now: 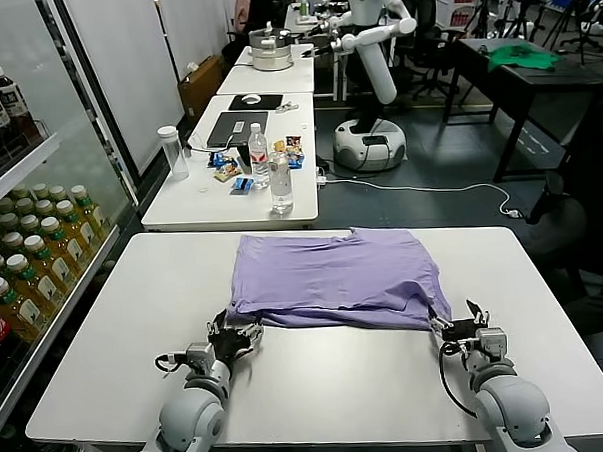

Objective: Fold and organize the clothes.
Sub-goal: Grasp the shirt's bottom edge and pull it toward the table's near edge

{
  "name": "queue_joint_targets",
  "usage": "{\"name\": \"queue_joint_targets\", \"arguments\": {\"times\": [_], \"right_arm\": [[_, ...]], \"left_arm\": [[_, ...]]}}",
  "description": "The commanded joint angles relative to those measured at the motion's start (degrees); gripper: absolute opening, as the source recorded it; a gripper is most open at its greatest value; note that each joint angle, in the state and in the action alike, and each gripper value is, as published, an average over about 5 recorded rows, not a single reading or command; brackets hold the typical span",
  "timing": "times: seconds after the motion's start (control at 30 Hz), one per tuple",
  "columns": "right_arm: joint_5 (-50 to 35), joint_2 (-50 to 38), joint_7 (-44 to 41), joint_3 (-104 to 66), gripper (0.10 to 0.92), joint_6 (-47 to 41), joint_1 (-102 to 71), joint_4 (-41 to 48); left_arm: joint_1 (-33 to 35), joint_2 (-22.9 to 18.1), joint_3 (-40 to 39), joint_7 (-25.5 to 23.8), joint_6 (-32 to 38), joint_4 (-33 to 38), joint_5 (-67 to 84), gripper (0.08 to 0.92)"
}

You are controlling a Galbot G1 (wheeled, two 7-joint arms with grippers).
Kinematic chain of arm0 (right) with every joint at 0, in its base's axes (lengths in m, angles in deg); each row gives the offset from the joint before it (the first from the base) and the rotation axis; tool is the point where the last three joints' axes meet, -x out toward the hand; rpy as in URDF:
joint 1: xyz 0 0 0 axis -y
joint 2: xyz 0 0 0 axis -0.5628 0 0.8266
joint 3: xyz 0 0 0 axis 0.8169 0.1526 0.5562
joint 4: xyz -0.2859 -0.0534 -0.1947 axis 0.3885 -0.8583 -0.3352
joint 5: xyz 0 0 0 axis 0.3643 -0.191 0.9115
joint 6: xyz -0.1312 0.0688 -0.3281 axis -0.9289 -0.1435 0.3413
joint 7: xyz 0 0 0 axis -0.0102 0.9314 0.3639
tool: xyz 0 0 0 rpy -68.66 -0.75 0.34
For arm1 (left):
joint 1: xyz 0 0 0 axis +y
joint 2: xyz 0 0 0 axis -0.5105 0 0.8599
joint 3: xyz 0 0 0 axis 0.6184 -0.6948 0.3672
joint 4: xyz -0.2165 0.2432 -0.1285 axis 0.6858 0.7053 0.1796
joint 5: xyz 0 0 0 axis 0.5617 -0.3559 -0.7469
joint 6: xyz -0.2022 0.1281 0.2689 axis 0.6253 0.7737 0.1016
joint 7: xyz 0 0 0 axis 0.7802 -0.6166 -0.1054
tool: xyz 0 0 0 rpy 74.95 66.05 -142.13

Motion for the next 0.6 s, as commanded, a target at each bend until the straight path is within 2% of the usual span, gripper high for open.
{"name": "queue_joint_targets", "arguments": {"times": [0.03, 0.6], "right_arm": [[-3.44, -0.04, 0.17, 0.39, 0.709, -2.63, 0.91, 1.37], [-5.07, -1.25, -0.6, 0.18, 0.225, -2.57, -0.16, 0.4]], "left_arm": [[-1.95, 0.08, -0.69, 0.41, -0.69, -3.58, -0.16, 0.72], [-0.42, 0.26, 0.04, -0.31, -0.58, -0.15, 6.66, 0.244]]}}
